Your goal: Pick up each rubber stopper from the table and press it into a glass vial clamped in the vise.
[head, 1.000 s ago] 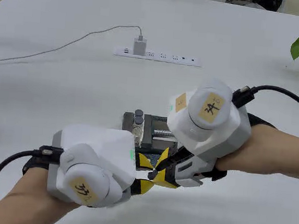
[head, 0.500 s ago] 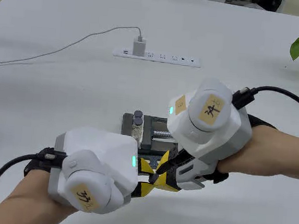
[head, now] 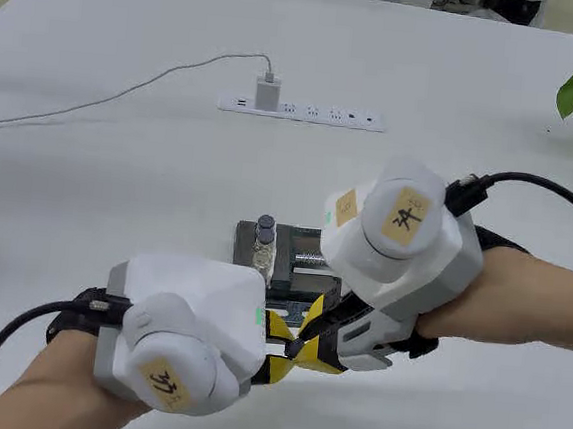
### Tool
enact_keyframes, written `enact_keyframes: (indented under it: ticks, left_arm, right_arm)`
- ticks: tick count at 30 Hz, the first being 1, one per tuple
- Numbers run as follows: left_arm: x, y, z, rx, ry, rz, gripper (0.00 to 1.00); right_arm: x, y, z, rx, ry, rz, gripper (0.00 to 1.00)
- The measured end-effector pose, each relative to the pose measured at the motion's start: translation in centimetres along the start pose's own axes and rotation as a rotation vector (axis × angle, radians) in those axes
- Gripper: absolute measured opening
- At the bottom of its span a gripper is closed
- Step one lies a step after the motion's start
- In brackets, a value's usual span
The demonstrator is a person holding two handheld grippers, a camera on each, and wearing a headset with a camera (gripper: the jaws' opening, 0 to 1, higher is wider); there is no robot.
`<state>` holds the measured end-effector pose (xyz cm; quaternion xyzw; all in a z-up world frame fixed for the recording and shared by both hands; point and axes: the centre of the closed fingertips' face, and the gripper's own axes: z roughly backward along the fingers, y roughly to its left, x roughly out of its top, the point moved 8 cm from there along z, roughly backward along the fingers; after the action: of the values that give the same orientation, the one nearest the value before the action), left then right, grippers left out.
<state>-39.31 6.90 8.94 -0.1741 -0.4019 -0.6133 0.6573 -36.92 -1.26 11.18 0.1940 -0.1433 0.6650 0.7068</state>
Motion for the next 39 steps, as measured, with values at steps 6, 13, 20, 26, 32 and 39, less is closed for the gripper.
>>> enact_keyframes:
  ticks: [6,13,20,26,32,39]
  left_arm:
    - [-0.2,0.1,0.1,0.008,-0.022,0.051,0.04]
    - [-0.5,0.1,0.2,0.021,-0.058,0.131,0.04]
    - [-1.1,0.3,0.5,0.035,-0.078,0.199,0.04]
    - [-1.2,0.5,0.8,0.047,-0.124,0.269,0.04]
    - [-0.7,0.2,0.9,0.026,-0.162,0.285,0.04]
    - [-0.2,-0.1,0.9,0.005,-0.184,0.271,0.04]
  right_arm:
    - [0.0,-0.1,0.1,-0.002,-0.008,-0.004,0.08]
    - [0.0,-0.1,0.2,0.000,-0.021,0.019,0.08]
    - [-0.1,-0.2,1.1,0.003,-0.074,0.025,0.21]
    - [-0.6,-0.3,2.0,0.002,-0.127,0.036,0.19]
    - [-0.4,0.0,2.4,0.016,-0.176,0.070,0.16]
    - [-0.5,0.3,2.2,0.036,-0.166,0.096,0.13]
